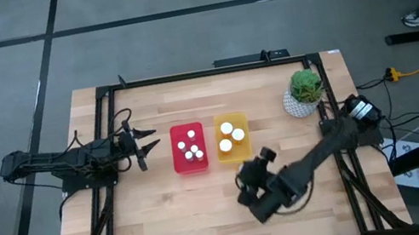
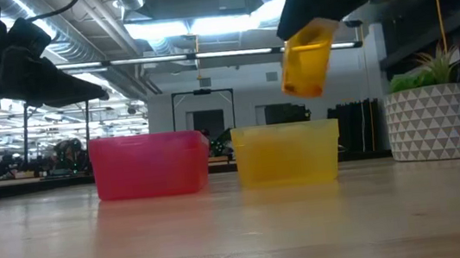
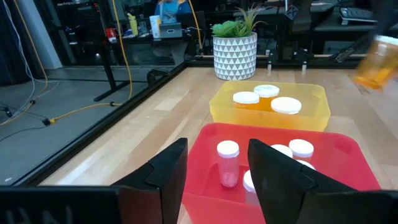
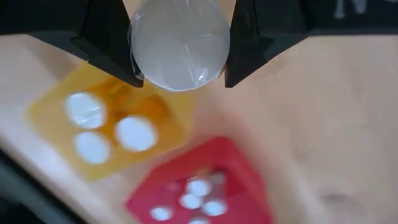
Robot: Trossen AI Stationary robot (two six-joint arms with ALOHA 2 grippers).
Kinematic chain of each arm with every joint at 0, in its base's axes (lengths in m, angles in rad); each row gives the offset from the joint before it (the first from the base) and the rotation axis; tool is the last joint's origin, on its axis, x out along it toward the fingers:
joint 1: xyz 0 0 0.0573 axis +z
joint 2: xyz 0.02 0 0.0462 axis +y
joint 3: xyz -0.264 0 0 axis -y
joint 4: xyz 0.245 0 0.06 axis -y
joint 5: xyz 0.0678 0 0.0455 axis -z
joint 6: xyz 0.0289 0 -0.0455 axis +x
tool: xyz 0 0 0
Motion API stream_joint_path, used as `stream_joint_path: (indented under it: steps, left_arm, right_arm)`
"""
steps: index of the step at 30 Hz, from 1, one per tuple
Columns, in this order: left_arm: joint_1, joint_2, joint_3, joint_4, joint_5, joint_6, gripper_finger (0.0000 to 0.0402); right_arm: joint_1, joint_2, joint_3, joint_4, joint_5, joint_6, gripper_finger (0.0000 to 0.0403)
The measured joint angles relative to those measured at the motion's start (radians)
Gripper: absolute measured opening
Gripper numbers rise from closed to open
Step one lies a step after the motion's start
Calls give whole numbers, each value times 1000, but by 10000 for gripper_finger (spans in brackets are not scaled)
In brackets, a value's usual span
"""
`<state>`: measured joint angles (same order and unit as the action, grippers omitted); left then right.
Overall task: Pick and place medicine bottles into bin by pill shape (circle, oval)
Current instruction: Put the large orange pill bottle into the yellow bin
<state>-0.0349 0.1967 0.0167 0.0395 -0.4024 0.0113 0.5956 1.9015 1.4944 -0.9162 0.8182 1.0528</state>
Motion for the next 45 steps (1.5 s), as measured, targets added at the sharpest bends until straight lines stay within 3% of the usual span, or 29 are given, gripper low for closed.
stream_joint_path:
  steps: [7, 13, 21, 26, 33, 37, 45]
  left_arm:
    - [0, 0, 0, 0, 0, 0, 162]
    - [0, 0, 0, 0, 0, 0, 163]
    - [0, 0, 0, 0, 0, 0, 163]
    - [0, 0, 0, 0, 0, 0, 162]
    - [0, 0, 0, 0, 0, 0, 161]
    - [0, 0, 0, 0, 0, 0, 163]
    - [0, 0, 0, 0, 0, 0, 163]
  right_arm:
    - [-144, -63, 0, -122, -48, -6, 211]
    - [-231, -104, 0, -123, -164, -50, 212]
    - [-300, -136, -27, -106, -219, -158, 212]
    - [-313, -252, -162, 5, -217, -183, 213]
    - [-301, -400, -391, 300, -236, -162, 216]
    - [-295, -384, -448, 398, -236, -135, 219]
    - [-317, -302, -443, 420, -315, -138, 217]
